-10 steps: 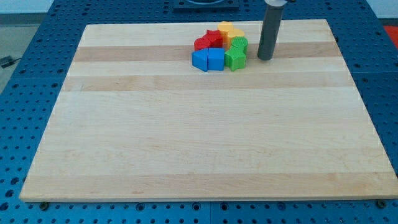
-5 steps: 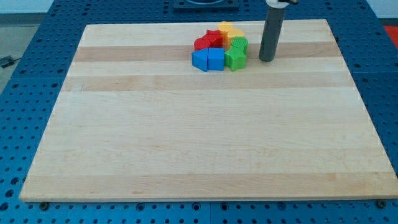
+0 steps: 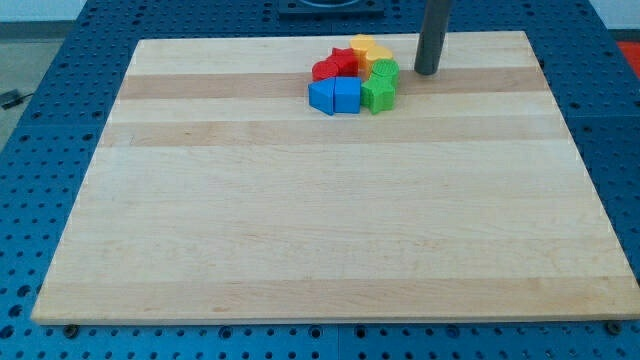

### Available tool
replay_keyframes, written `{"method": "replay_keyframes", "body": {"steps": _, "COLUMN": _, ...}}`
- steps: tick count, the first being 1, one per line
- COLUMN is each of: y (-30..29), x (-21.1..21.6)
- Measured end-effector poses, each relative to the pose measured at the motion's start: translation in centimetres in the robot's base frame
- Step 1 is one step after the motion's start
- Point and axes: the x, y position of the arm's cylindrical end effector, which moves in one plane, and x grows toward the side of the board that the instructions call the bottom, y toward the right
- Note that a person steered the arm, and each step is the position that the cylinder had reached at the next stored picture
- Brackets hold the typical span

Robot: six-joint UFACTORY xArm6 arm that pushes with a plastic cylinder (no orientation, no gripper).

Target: Move the green circle slightly to the bottom of the yellow heart

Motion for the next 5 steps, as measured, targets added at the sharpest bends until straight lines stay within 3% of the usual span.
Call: {"method": "replay_keyframes", "body": {"steps": 5, "y": -0.3, "x": -1.6}}
